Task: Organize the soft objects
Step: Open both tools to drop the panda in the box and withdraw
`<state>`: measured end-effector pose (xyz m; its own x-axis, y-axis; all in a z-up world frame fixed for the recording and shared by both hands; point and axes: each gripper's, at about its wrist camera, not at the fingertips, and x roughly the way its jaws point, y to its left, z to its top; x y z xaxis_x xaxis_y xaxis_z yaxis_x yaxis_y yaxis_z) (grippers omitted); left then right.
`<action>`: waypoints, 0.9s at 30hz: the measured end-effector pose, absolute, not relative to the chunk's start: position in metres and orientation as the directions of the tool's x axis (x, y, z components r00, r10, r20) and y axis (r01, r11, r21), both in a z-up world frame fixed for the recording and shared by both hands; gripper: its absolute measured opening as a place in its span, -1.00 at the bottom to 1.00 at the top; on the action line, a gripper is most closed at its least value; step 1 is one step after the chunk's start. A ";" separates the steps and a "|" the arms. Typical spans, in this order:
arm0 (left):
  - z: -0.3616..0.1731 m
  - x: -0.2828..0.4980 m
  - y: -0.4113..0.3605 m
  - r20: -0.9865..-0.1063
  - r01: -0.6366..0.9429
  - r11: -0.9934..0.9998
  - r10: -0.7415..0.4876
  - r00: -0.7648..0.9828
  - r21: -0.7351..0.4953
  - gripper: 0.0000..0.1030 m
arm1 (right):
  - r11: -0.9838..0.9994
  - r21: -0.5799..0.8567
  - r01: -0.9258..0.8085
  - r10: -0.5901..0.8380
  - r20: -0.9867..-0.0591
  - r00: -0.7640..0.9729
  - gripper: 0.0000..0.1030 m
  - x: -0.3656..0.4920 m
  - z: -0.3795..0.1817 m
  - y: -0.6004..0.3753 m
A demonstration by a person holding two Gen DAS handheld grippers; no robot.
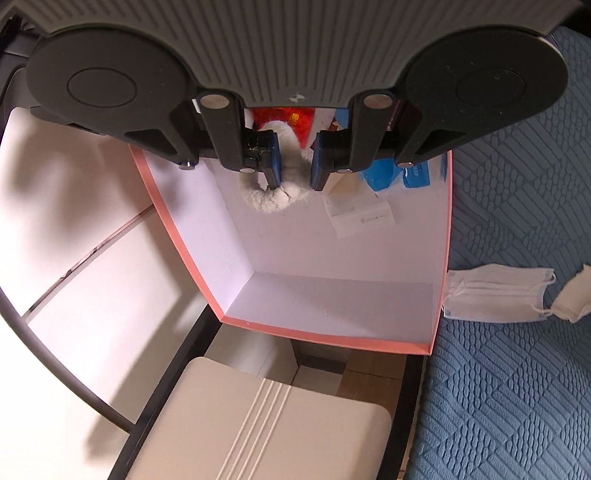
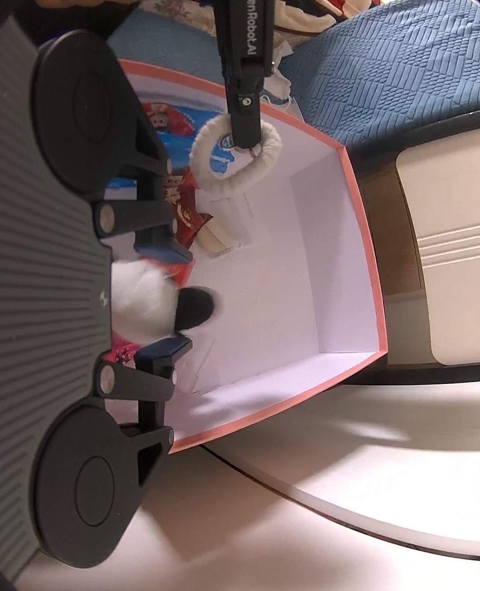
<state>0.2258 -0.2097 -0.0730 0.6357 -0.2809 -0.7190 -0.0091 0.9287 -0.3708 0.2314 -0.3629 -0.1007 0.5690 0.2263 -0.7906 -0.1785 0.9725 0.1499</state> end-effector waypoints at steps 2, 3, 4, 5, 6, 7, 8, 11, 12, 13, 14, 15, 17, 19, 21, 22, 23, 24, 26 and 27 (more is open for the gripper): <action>-0.070 0.225 -0.210 -0.714 0.002 0.932 -0.280 0.641 -0.364 -0.60 | 0.973 0.147 -0.177 0.223 -0.792 0.568 -0.04 0.233 -0.100 -0.360; -0.068 0.224 -0.210 -0.711 0.004 0.932 -0.279 0.646 -0.362 -0.57 | 0.974 0.146 -0.173 0.220 -0.794 0.567 -0.01 0.234 -0.099 -0.359; -0.066 0.224 -0.209 -0.712 -0.002 0.933 -0.273 0.647 -0.359 -0.45 | 0.974 0.148 -0.172 0.221 -0.795 0.565 0.08 0.234 -0.097 -0.358; -0.064 0.223 -0.208 -0.713 -0.008 0.933 -0.268 0.648 -0.359 -0.25 | 0.974 0.149 -0.171 0.221 -0.794 0.566 0.26 0.234 -0.094 -0.357; -0.062 0.222 -0.207 -0.708 -0.007 0.933 -0.269 0.653 -0.361 -0.12 | 0.974 0.147 -0.170 0.219 -0.790 0.572 0.32 0.233 -0.091 -0.357; -0.059 0.220 -0.206 -0.702 -0.003 0.932 -0.270 0.659 -0.361 0.09 | 0.975 0.145 -0.170 0.218 -0.785 0.579 0.42 0.231 -0.088 -0.358; -0.056 0.219 -0.204 -0.696 0.000 0.933 -0.269 0.666 -0.360 0.15 | 0.975 0.142 -0.172 0.217 -0.778 0.589 0.46 0.229 -0.083 -0.357; -0.043 0.211 -0.199 -0.670 0.023 0.935 -0.271 0.691 -0.354 0.15 | 0.975 0.139 -0.171 0.216 -0.762 0.611 0.46 0.224 -0.068 -0.354; -0.037 0.207 -0.197 -0.659 0.031 0.936 -0.270 0.702 -0.351 0.15 | 0.976 0.140 -0.169 0.215 -0.755 0.619 0.46 0.222 -0.062 -0.353; -0.031 0.204 -0.194 -0.650 0.036 0.937 -0.268 0.711 -0.347 0.15 | 0.976 0.142 -0.168 0.217 -0.747 0.628 0.46 0.220 -0.056 -0.352; -0.025 0.201 -0.192 -0.641 0.040 0.939 -0.265 0.720 -0.342 0.15 | 0.975 0.144 -0.167 0.218 -0.740 0.637 0.46 0.218 -0.051 -0.350; -0.018 0.197 -0.189 -0.630 0.047 0.940 -0.264 0.730 -0.339 0.15 | 0.975 0.146 -0.166 0.220 -0.733 0.644 0.46 0.215 -0.045 -0.348; -0.006 0.188 -0.182 -0.607 0.062 0.941 -0.265 0.750 -0.333 0.16 | 0.974 0.150 -0.169 0.225 -0.716 0.661 0.46 0.210 -0.032 -0.343; 0.007 0.180 -0.175 -0.583 0.074 0.944 -0.259 0.770 -0.322 0.16 | 0.974 0.149 -0.170 0.225 -0.699 0.679 0.46 0.205 -0.020 -0.337; 0.017 0.169 -0.167 -0.556 0.082 0.944 -0.257 0.791 -0.319 0.16 | 0.973 0.146 -0.177 0.229 -0.682 0.695 0.46 0.202 -0.010 -0.331; 0.021 0.164 -0.162 -0.540 0.092 0.943 -0.260 0.801 -0.319 0.17 | 0.972 0.145 -0.185 0.234 -0.669 0.705 0.46 0.199 -0.005 -0.328; 0.023 0.158 -0.158 -0.527 0.098 0.944 -0.261 0.809 -0.316 0.17 | 0.971 0.141 -0.193 0.237 -0.659 0.714 0.46 0.197 -0.001 -0.324; 0.024 0.153 -0.152 -0.519 0.091 0.945 -0.252 0.817 -0.315 0.17 | 0.971 0.133 -0.201 0.238 -0.650 0.721 0.46 0.195 0.002 -0.319; 0.025 0.145 -0.140 -0.511 0.060 0.945 -0.226 0.829 -0.320 0.17 | 0.969 0.118 -0.218 0.242 -0.640 0.729 0.46 0.190 0.006 -0.310; 0.024 0.141 -0.135 -0.508 0.053 0.945 -0.221 0.832 -0.323 0.17 | 0.968 0.109 -0.227 0.244 -0.638 0.730 0.46 0.190 0.008 -0.304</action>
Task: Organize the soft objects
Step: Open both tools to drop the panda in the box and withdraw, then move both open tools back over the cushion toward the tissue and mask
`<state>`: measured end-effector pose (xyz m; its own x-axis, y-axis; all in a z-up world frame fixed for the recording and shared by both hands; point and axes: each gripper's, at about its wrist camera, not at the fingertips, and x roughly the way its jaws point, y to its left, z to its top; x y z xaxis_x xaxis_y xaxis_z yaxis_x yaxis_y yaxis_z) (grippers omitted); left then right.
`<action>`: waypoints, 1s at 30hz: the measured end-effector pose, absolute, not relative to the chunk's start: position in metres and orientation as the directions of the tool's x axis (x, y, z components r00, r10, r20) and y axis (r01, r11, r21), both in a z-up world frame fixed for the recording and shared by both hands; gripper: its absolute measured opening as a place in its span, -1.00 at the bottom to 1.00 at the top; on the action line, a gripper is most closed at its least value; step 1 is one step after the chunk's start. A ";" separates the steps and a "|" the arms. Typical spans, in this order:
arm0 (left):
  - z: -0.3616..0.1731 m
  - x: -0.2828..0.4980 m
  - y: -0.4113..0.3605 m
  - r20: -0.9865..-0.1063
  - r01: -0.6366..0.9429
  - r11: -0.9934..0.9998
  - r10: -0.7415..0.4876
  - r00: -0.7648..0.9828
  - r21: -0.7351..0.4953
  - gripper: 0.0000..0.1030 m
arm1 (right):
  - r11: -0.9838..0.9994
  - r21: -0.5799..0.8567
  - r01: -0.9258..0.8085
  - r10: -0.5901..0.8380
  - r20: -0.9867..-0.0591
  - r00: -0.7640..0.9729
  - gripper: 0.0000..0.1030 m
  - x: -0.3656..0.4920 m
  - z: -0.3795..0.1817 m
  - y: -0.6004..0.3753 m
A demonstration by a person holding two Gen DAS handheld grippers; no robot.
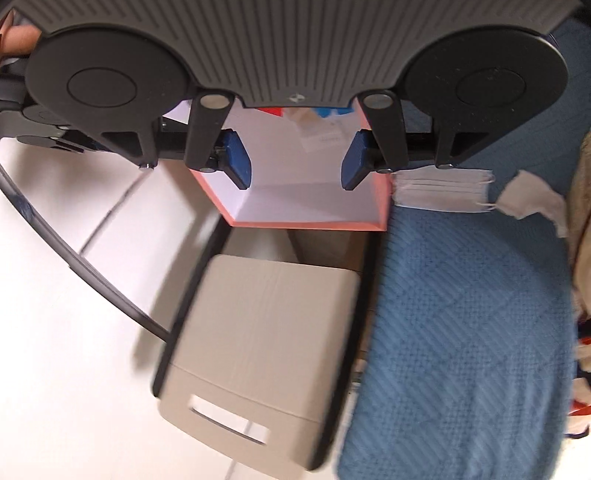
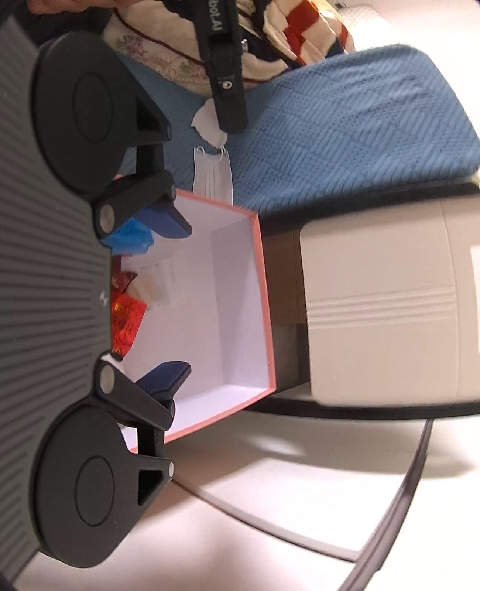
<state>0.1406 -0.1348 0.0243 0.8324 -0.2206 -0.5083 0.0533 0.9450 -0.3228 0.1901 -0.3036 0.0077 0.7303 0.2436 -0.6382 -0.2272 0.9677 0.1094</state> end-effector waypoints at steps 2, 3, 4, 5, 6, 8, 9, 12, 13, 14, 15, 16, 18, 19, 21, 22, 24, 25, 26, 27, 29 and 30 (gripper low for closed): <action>0.024 0.132 -0.121 -0.498 0.047 0.945 -0.212 0.841 -0.323 0.17 | 0.971 0.094 -0.221 0.231 -0.621 0.749 0.46 0.186 0.012 -0.299; 0.024 0.126 -0.113 -0.491 0.034 0.947 -0.196 0.849 -0.320 0.17 | 0.971 0.096 -0.220 0.233 -0.607 0.760 0.46 0.183 0.014 -0.297; 0.025 0.120 -0.106 -0.484 0.017 0.950 -0.173 0.858 -0.310 0.17 | 0.969 0.104 -0.226 0.242 -0.597 0.765 0.46 0.180 0.016 -0.295; 0.026 0.114 -0.100 -0.476 0.001 0.955 -0.149 0.867 -0.297 0.17 | 0.967 0.109 -0.230 0.249 -0.593 0.766 0.46 0.178 0.018 -0.293; 0.027 0.108 -0.093 -0.467 -0.009 0.958 -0.131 0.875 -0.287 0.17 | 0.967 0.110 -0.230 0.250 -0.593 0.766 0.46 0.175 0.018 -0.292; 0.027 0.099 -0.081 -0.455 -0.020 0.959 -0.116 0.883 -0.282 0.17 | 0.968 0.102 -0.230 0.245 -0.593 0.767 0.46 0.173 0.016 -0.285; 0.026 0.095 -0.076 -0.450 -0.029 0.960 -0.103 0.887 -0.277 0.17 | 0.969 0.095 -0.227 0.238 -0.598 0.766 0.46 0.171 0.014 -0.281; 0.018 0.085 -0.060 -0.452 -0.053 0.961 -0.078 0.888 -0.270 0.17 | 0.965 0.096 -0.242 0.249 -0.611 0.751 0.46 0.164 0.005 -0.265; 0.015 0.083 -0.056 -0.458 -0.056 0.962 -0.077 0.885 -0.269 0.17 | 0.962 0.097 -0.255 0.259 -0.613 0.746 0.46 0.162 0.003 -0.258; 0.011 0.081 -0.052 -0.466 -0.062 0.962 -0.072 0.882 -0.267 0.17 | 0.959 0.095 -0.266 0.267 -0.616 0.741 0.46 0.159 -0.001 -0.251; 0.007 0.079 -0.049 -0.473 -0.068 0.963 -0.065 0.879 -0.259 0.17 | 0.956 0.092 -0.279 0.275 -0.620 0.735 0.46 0.155 -0.004 -0.244; 0.003 0.076 -0.046 -0.471 -0.068 0.966 -0.061 0.880 -0.251 0.17 | 0.954 0.088 -0.288 0.278 -0.622 0.732 0.46 0.152 -0.007 -0.236; -0.001 0.072 -0.040 -0.474 -0.071 0.968 -0.053 0.879 -0.239 0.17 | 0.952 0.078 -0.297 0.278 -0.629 0.726 0.46 0.148 -0.014 -0.222; -0.003 0.070 -0.038 -0.474 -0.072 0.969 -0.051 0.879 -0.237 0.17 | 0.948 0.080 -0.307 0.286 -0.632 0.720 0.46 0.147 -0.017 -0.216; -0.005 0.068 -0.032 -0.469 -0.080 0.968 -0.041 0.882 -0.237 0.17 | 0.940 0.088 -0.329 0.305 -0.643 0.702 0.46 0.144 -0.022 -0.203; -0.007 0.068 -0.030 -0.467 -0.078 0.969 -0.041 0.883 -0.233 0.17 | 0.937 0.089 -0.337 0.311 -0.648 0.695 0.46 0.142 -0.024 -0.197; -0.010 0.067 -0.024 -0.469 -0.080 0.969 -0.039 0.882 -0.232 0.17 | 0.934 0.087 -0.347 0.316 -0.656 0.685 0.46 0.140 -0.029 -0.187; -0.012 0.067 -0.022 -0.469 -0.088 0.968 -0.034 0.883 -0.235 0.17 | 0.931 0.084 -0.354 0.318 -0.660 0.681 0.46 0.138 -0.031 -0.183; -0.013 0.066 -0.019 -0.468 -0.094 0.967 -0.029 0.883 -0.236 0.17 | 0.931 0.083 -0.355 0.317 -0.662 0.679 0.46 0.137 -0.033 -0.179; -0.015 0.066 -0.015 -0.469 -0.096 0.967 -0.026 0.883 -0.235 0.17 | 0.931 0.086 -0.356 0.319 -0.665 0.675 0.46 0.136 -0.036 -0.175; -0.017 0.065 -0.009 -0.469 -0.101 0.969 -0.017 0.883 -0.226 0.17 | 0.927 0.088 -0.365 0.327 -0.670 0.667 0.46 0.135 -0.040 -0.168; -0.019 0.064 -0.004 -0.468 -0.111 0.968 -0.008 0.884 -0.226 0.17 | 0.927 0.087 -0.366 0.326 -0.672 0.665 0.46 0.134 -0.042 -0.165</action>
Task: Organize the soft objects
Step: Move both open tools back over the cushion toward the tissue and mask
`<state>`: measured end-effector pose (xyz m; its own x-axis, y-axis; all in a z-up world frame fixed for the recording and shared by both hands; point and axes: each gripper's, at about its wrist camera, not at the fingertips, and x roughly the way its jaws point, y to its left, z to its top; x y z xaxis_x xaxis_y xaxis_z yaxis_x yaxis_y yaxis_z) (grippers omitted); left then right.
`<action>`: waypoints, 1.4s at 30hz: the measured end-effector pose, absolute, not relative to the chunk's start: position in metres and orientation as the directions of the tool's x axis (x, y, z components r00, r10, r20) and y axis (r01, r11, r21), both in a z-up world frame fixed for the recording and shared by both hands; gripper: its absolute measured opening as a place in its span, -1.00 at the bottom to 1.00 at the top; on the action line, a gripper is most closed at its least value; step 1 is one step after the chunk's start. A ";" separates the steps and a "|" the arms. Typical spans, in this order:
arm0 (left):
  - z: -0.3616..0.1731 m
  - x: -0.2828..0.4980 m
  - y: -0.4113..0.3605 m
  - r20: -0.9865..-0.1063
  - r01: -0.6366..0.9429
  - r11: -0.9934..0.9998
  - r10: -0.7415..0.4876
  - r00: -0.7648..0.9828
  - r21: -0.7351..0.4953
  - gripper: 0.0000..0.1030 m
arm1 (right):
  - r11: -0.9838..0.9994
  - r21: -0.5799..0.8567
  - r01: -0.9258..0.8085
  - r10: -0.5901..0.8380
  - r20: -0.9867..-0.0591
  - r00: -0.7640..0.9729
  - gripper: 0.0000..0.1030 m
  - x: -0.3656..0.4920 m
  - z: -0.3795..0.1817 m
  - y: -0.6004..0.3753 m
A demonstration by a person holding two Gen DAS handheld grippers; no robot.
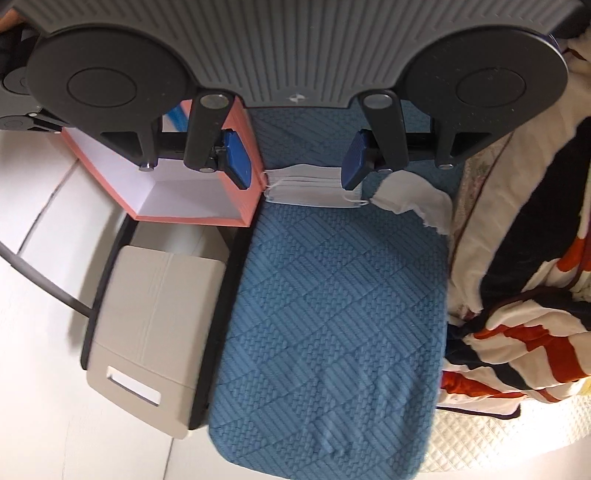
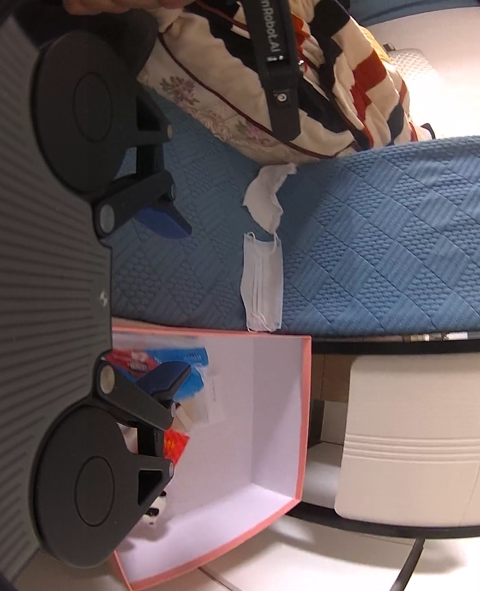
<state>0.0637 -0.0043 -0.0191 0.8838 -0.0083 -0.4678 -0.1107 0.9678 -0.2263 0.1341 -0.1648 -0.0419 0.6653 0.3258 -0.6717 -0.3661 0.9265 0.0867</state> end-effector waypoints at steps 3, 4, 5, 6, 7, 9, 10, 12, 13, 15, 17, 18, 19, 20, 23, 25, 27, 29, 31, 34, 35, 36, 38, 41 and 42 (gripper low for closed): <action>-0.026 0.062 0.011 -0.471 -0.138 0.958 0.003 0.882 -0.253 0.17 | 0.924 0.088 -0.371 0.331 -0.670 0.664 0.46 0.133 -0.047 -0.155; -0.029 0.061 0.016 -0.477 -0.153 0.953 0.011 0.879 -0.260 0.17 | 0.924 0.090 -0.372 0.333 -0.668 0.666 0.46 0.133 -0.048 -0.151; -0.032 0.060 0.021 -0.483 -0.165 0.951 0.019 0.875 -0.261 0.17 | 0.924 0.091 -0.372 0.334 -0.665 0.668 0.46 0.133 -0.049 -0.148; -0.034 0.060 0.025 -0.486 -0.173 0.951 0.028 0.873 -0.257 0.17 | 0.924 0.093 -0.371 0.335 -0.665 0.668 0.46 0.133 -0.051 -0.145; -0.036 0.058 0.028 -0.485 -0.178 0.952 0.036 0.874 -0.250 0.17 | 0.923 0.095 -0.373 0.338 -0.664 0.667 0.46 0.133 -0.052 -0.142; -0.042 0.055 0.036 -0.486 -0.186 0.951 0.044 0.873 -0.248 0.17 | 0.920 0.090 -0.381 0.342 -0.660 0.669 0.46 0.132 -0.056 -0.136; -0.045 0.054 0.039 -0.485 -0.188 0.951 0.047 0.873 -0.246 0.17 | 0.920 0.083 -0.384 0.339 -0.660 0.670 0.46 0.132 -0.059 -0.134; -0.052 0.050 0.041 -0.482 -0.196 0.953 0.063 0.874 -0.231 0.17 | 0.917 0.076 -0.391 0.340 -0.658 0.672 0.46 0.132 -0.068 -0.129; -0.055 0.049 0.041 -0.485 -0.205 0.953 0.074 0.871 -0.222 0.17 | 0.918 0.072 -0.390 0.337 -0.660 0.671 0.46 0.132 -0.073 -0.127; -0.062 0.046 0.038 -0.486 -0.192 0.962 0.077 0.871 -0.192 0.17 | 0.920 0.068 -0.385 0.330 -0.664 0.671 0.46 0.130 -0.083 -0.125; -0.068 0.047 0.037 -0.498 -0.197 0.964 0.083 0.863 -0.181 0.17 | 0.927 0.055 -0.371 0.311 -0.668 0.677 0.46 0.127 -0.092 -0.125; -0.071 0.047 0.038 -0.498 -0.195 0.963 0.080 0.863 -0.184 0.17 | 0.931 0.044 -0.363 0.297 -0.670 0.681 0.46 0.126 -0.096 -0.125; -0.074 0.048 0.038 -0.496 -0.191 0.963 0.075 0.865 -0.188 0.17 | 0.933 0.035 -0.357 0.287 -0.671 0.684 0.46 0.124 -0.100 -0.126; -0.076 0.050 0.039 -0.495 -0.186 0.963 0.069 0.866 -0.193 0.18 | 0.934 0.031 -0.355 0.283 -0.671 0.685 0.46 0.123 -0.103 -0.127; -0.084 0.060 0.038 -0.509 -0.170 0.967 0.051 0.859 -0.191 0.19 | 0.933 0.041 -0.357 0.287 -0.684 0.671 0.46 0.124 -0.114 -0.129; -0.090 0.066 0.038 -0.528 -0.192 0.964 0.068 0.846 -0.184 0.19 | 0.932 0.062 -0.358 0.304 -0.674 0.673 0.46 0.126 -0.116 -0.127; -0.095 0.070 0.040 -0.523 -0.184 0.966 0.064 0.850 -0.180 0.19 | 0.924 0.061 -0.378 0.323 -0.655 0.684 0.46 0.127 -0.116 -0.119; -0.101 0.075 0.041 -0.522 -0.192 0.969 0.083 0.849 -0.158 0.19 | 0.920 0.052 -0.388 0.325 -0.653 0.684 0.46 0.128 -0.120 -0.111; -0.108 0.084 0.045 -0.533 -0.194 0.970 0.086 0.842 -0.150 0.19 | 0.914 0.056 -0.401 0.335 -0.661 0.672 0.46 0.130 -0.123 -0.103; -0.120 0.095 0.055 -0.557 -0.194 0.968 0.074 0.827 -0.159 0.19 | 0.906 0.051 -0.421 0.347 -0.661 0.665 0.46 0.132 -0.124 -0.094; -0.126 0.097 0.058 -0.563 -0.193 0.966 0.063 0.824 -0.174 0.19 | 0.902 0.049 -0.428 0.352 -0.658 0.666 0.46 0.133 -0.123 -0.091; -0.131 0.101 0.061 -0.576 -0.198 0.962 0.055 0.816 -0.188 0.19 | 0.901 0.044 -0.432 0.353 -0.655 0.668 0.46 0.135 -0.123 -0.089; -0.138 0.108 0.065 -0.593 -0.208 0.954 0.042 0.804 -0.216 0.19 | 0.899 0.034 -0.437 0.350 -0.656 0.669 0.46 0.139 -0.122 -0.085; -0.147 0.114 0.071 -0.579 -0.217 0.945 0.037 0.815 -0.245 0.25 | 0.898 0.014 -0.439 0.336 -0.665 0.667 0.46 0.149 -0.124 -0.079; -0.150 0.118 0.073 -0.586 -0.229 0.941 0.042 0.809 -0.249 0.25 | 0.898 0.001 -0.441 0.329 -0.667 0.669 0.46 0.153 -0.124 -0.077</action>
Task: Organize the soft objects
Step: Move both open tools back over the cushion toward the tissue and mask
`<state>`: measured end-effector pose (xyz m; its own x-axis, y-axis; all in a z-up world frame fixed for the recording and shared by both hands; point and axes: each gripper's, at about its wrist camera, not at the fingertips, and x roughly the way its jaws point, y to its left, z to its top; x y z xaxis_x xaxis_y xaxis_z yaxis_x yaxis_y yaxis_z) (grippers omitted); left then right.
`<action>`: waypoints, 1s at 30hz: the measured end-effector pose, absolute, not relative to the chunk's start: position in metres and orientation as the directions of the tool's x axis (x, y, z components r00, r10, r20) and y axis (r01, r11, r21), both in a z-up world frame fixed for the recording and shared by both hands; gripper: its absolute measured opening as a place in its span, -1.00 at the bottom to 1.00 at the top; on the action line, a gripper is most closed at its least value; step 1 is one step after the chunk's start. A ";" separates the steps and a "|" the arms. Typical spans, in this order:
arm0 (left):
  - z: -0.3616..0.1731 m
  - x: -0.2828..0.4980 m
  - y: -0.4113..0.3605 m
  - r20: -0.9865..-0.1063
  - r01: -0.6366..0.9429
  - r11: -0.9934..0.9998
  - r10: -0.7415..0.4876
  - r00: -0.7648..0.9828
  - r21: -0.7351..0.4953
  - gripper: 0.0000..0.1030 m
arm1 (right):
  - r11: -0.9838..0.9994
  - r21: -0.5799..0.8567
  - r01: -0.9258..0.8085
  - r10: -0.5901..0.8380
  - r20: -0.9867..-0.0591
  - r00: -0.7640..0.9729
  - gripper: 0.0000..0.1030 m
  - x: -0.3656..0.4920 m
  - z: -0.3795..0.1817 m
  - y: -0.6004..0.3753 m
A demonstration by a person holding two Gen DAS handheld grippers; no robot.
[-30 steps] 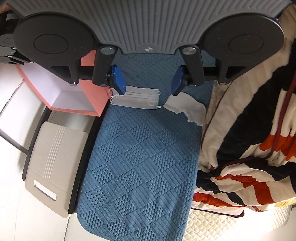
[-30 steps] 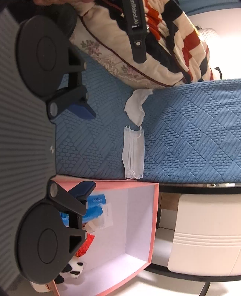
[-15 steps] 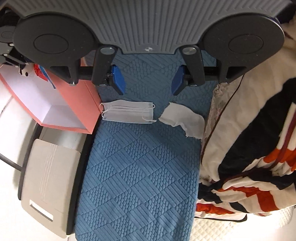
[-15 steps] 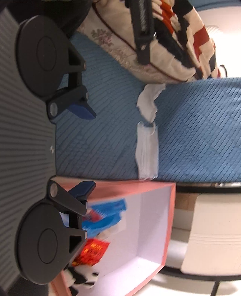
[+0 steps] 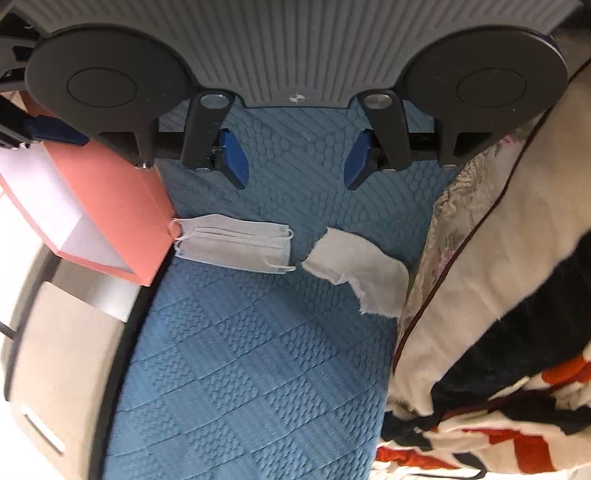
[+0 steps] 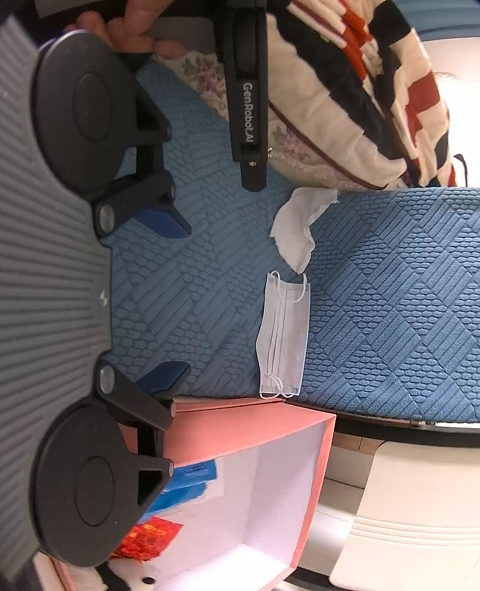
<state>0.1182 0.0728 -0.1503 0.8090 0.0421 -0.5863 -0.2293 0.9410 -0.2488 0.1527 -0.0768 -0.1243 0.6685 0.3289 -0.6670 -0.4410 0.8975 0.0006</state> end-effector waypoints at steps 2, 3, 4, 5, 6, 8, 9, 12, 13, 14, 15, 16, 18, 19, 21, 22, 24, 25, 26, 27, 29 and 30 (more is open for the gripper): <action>-0.155 0.125 0.078 -0.593 -0.238 0.932 0.033 0.804 -0.272 0.25 | 0.893 -0.032 -0.448 0.317 -0.663 0.678 0.46 0.160 -0.125 -0.071; -0.156 0.128 0.080 -0.584 -0.231 0.930 0.023 0.811 -0.285 0.25 | 0.891 -0.044 -0.451 0.313 -0.660 0.683 0.46 0.164 -0.126 -0.069; -0.158 0.131 0.082 -0.578 -0.229 0.929 0.020 0.816 -0.291 0.25 | 0.890 -0.052 -0.453 0.310 -0.659 0.685 0.46 0.168 -0.126 -0.068; -0.162 0.136 0.085 -0.584 -0.237 0.928 0.026 0.811 -0.287 0.25 | 0.890 -0.055 -0.454 0.309 -0.659 0.686 0.46 0.174 -0.126 -0.066; -0.164 0.139 0.088 -0.592 -0.244 0.928 0.032 0.805 -0.282 0.25 | 0.889 -0.055 -0.454 0.310 -0.658 0.686 0.46 0.178 -0.127 -0.065; -0.170 0.147 0.095 -0.605 -0.262 0.925 0.045 0.795 -0.274 0.25 | 0.888 -0.060 -0.456 0.308 -0.659 0.686 0.46 0.187 -0.129 -0.063; -0.173 0.150 0.100 -0.613 -0.275 0.921 0.051 0.789 -0.278 0.25 | 0.889 -0.060 -0.455 0.304 -0.665 0.683 0.46 0.192 -0.131 -0.062; -0.179 0.159 0.111 -0.623 -0.300 0.899 0.040 0.781 -0.318 0.25 | 0.894 -0.003 -0.448 0.323 -0.689 0.649 0.46 0.209 -0.135 -0.059; -0.180 0.163 0.113 -0.624 -0.302 0.896 0.036 0.781 -0.327 0.28 | 0.897 0.007 -0.441 0.323 -0.692 0.646 0.46 0.213 -0.136 -0.058; -0.182 0.166 0.114 -0.627 -0.306 0.894 0.038 0.778 -0.326 0.33 | 0.900 0.004 -0.436 0.317 -0.691 0.650 0.46 0.218 -0.137 -0.056; -0.183 0.170 0.115 -0.629 -0.308 0.897 0.044 0.777 -0.318 0.35 | 0.901 -0.007 -0.434 0.311 -0.688 0.656 0.46 0.221 -0.137 -0.053; -0.184 0.173 0.115 -0.630 -0.309 0.900 0.051 0.775 -0.308 0.41 | 0.900 -0.020 -0.435 0.305 -0.685 0.662 0.46 0.224 -0.138 -0.049; -0.188 0.180 0.115 -0.636 -0.310 0.906 0.061 0.769 -0.288 0.44 | 0.898 -0.032 -0.438 0.301 -0.683 0.666 0.46 0.231 -0.138 -0.043; -0.190 0.184 0.116 -0.637 -0.309 0.907 0.061 0.769 -0.286 0.44 | 0.898 -0.034 -0.439 0.302 -0.680 0.668 0.46 0.234 -0.139 -0.041; -0.193 0.191 0.117 -0.639 -0.307 0.908 0.059 0.767 -0.284 0.44 | 0.895 -0.038 -0.444 0.303 -0.677 0.670 0.46 0.241 -0.140 -0.037; -0.195 0.194 0.118 -0.640 -0.306 0.909 0.058 0.766 -0.283 0.45 | 0.894 -0.042 -0.446 0.303 -0.677 0.671 0.46 0.244 -0.141 -0.035; -0.198 0.202 0.120 -0.644 -0.310 0.908 0.059 0.762 -0.283 0.46 | 0.888 -0.041 -0.457 0.311 -0.679 0.665 0.46 0.251 -0.143 -0.032; -0.200 0.206 0.123 -0.649 -0.315 0.903 0.055 0.759 -0.292 0.46 | 0.886 -0.032 -0.463 0.320 -0.680 0.660 0.46 0.254 -0.144 -0.031; -0.202 0.209 0.126 -0.656 -0.325 0.894 0.047 0.753 -0.308 0.46 | 0.883 -0.017 -0.469 0.333 -0.680 0.653 0.46 0.257 -0.146 -0.031; -0.204 0.213 0.132 -0.660 -0.328 0.880 0.021 0.751 -0.345 0.46 | 0.882 -0.001 -0.470 0.342 -0.686 0.643 0.46 0.260 -0.148 -0.030; -0.207 0.217 0.142 -0.655 -0.331 0.856 -0.012 0.755 -0.397 0.46 | 0.882 0.028 -0.470 0.356 -0.694 0.626 0.46 0.267 -0.151 -0.028; -0.208 0.219 0.146 -0.656 -0.335 0.851 -0.015 0.754 -0.405 0.46 | 0.877 0.028 -0.480 0.366 -0.687 0.627 0.46 0.269 -0.152 -0.026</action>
<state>0.2191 0.1460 -0.2077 0.7542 -0.0151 -0.6565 -0.3353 0.8507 -0.4048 0.2689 -0.0265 -0.1521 0.6275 0.3658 -0.6874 -0.4801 0.8768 0.0283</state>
